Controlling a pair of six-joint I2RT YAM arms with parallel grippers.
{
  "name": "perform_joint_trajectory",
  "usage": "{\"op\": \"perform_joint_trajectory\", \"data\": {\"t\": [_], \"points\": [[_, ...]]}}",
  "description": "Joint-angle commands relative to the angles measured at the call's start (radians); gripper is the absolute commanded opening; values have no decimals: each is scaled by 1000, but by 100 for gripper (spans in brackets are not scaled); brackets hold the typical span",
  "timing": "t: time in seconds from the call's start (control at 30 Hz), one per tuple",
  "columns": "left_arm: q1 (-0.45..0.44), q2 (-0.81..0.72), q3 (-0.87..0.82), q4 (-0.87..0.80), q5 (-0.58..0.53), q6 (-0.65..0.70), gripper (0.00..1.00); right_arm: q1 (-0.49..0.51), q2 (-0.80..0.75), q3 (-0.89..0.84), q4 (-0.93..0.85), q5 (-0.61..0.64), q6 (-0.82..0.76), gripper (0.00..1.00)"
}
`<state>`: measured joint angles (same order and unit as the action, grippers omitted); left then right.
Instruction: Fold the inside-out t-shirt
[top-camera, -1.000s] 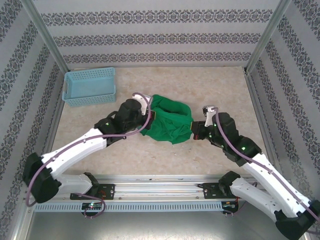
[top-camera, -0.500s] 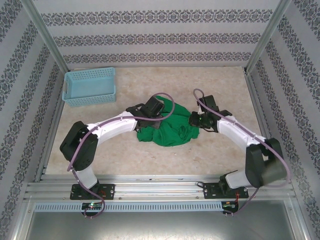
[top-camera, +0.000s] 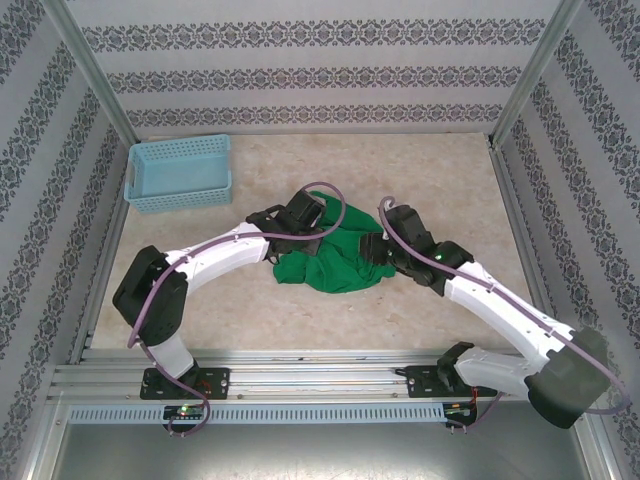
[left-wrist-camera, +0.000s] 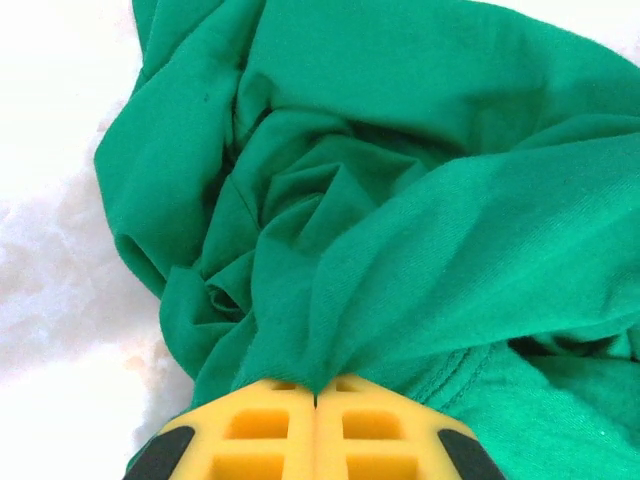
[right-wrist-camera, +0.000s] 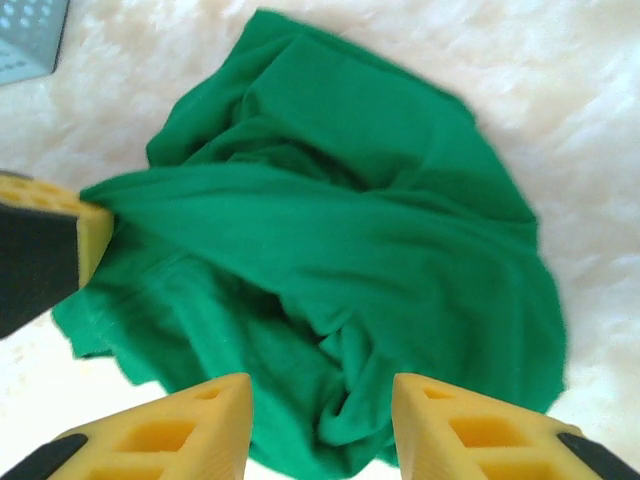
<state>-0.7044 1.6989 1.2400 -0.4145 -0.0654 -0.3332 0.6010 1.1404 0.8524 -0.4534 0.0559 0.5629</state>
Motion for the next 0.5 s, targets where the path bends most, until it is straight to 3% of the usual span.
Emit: {"op": "perform_joint_trajectory", "data": {"t": [0.0, 0.3, 0.47], "points": [[10, -44, -22, 31, 8, -24, 0, 8, 104, -55, 47, -76, 108, 40], [12, -73, -43, 32, 19, -32, 0, -28, 305, 10, 86, 2, 108, 36], [11, -71, -49, 40, 28, -40, 0, -43, 386, 46, 64, 51, 99, 27]]}}
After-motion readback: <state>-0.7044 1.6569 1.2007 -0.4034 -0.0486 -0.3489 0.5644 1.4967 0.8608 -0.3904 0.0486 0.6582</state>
